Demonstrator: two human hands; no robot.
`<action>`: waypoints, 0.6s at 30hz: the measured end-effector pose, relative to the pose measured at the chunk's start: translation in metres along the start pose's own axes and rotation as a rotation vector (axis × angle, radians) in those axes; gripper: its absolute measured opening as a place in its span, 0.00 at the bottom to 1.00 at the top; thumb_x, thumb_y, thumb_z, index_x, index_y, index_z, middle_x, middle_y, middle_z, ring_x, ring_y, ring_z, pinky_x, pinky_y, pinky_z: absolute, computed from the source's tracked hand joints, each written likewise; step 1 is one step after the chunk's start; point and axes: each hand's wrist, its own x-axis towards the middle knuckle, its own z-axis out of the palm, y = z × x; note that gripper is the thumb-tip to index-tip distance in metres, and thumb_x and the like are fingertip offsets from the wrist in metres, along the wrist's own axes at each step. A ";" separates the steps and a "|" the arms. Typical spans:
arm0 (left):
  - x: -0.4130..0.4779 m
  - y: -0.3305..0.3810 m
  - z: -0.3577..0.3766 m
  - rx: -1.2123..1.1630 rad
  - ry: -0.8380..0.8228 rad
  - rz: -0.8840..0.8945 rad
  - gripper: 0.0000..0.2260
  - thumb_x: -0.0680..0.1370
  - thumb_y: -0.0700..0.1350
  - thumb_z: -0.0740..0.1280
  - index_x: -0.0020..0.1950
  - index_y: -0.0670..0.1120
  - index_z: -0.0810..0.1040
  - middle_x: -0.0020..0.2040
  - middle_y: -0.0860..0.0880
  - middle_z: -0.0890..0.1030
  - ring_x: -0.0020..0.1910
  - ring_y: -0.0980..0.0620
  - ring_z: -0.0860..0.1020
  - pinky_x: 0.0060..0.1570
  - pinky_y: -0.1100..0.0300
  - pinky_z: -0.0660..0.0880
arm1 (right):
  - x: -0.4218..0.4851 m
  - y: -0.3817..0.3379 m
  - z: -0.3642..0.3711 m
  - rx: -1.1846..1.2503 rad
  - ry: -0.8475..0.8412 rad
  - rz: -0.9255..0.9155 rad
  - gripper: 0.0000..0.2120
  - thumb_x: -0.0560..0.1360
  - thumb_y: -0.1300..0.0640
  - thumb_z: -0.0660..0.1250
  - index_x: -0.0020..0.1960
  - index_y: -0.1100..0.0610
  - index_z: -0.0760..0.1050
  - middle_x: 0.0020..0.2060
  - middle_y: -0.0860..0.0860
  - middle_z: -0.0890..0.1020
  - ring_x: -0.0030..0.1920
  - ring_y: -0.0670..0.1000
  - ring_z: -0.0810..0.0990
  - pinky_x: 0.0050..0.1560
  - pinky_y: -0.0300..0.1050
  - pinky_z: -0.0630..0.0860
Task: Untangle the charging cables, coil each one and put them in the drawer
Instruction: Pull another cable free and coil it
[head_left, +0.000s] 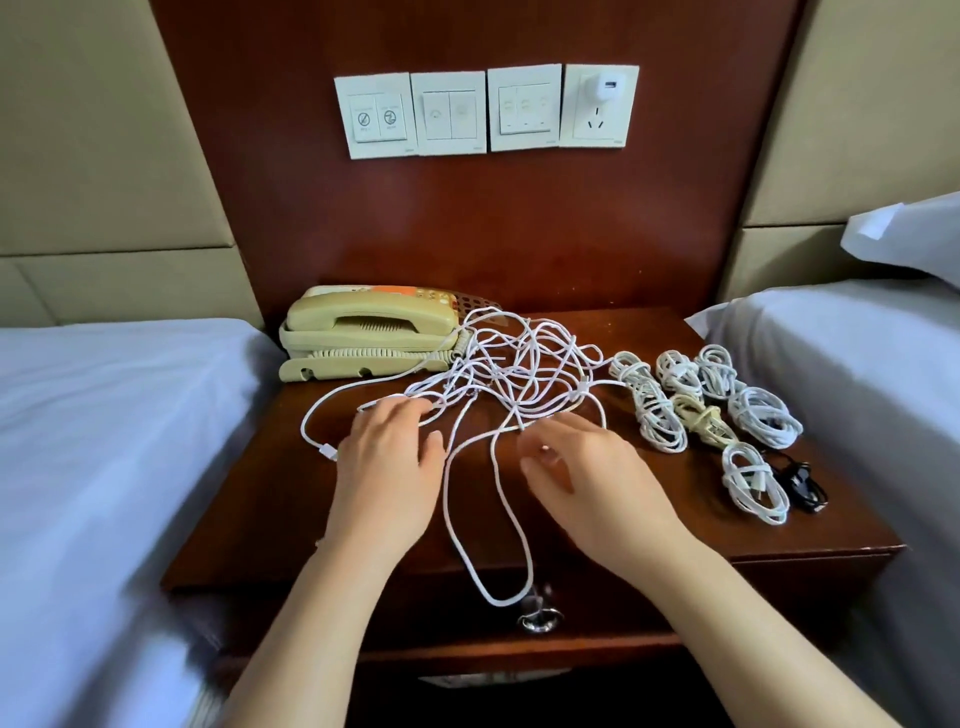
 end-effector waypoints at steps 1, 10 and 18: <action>0.000 -0.007 -0.002 0.028 -0.006 -0.055 0.18 0.79 0.46 0.60 0.69 0.47 0.69 0.69 0.49 0.69 0.68 0.48 0.65 0.64 0.53 0.62 | 0.000 -0.005 0.004 0.026 -0.013 -0.016 0.05 0.77 0.54 0.62 0.51 0.52 0.75 0.45 0.45 0.77 0.46 0.50 0.77 0.43 0.49 0.76; 0.007 -0.053 -0.009 -0.008 0.005 -0.470 0.30 0.81 0.53 0.56 0.76 0.40 0.48 0.76 0.40 0.58 0.74 0.41 0.58 0.69 0.46 0.56 | 0.009 -0.028 0.043 0.035 -0.135 -0.057 0.24 0.79 0.45 0.59 0.72 0.52 0.64 0.65 0.46 0.71 0.65 0.48 0.67 0.62 0.38 0.65; 0.029 -0.077 0.004 0.133 0.097 -0.550 0.22 0.79 0.48 0.61 0.69 0.40 0.63 0.65 0.41 0.74 0.66 0.42 0.68 0.63 0.45 0.63 | 0.018 -0.033 0.064 0.061 -0.160 -0.060 0.24 0.79 0.45 0.59 0.72 0.53 0.64 0.66 0.46 0.70 0.67 0.46 0.65 0.64 0.35 0.61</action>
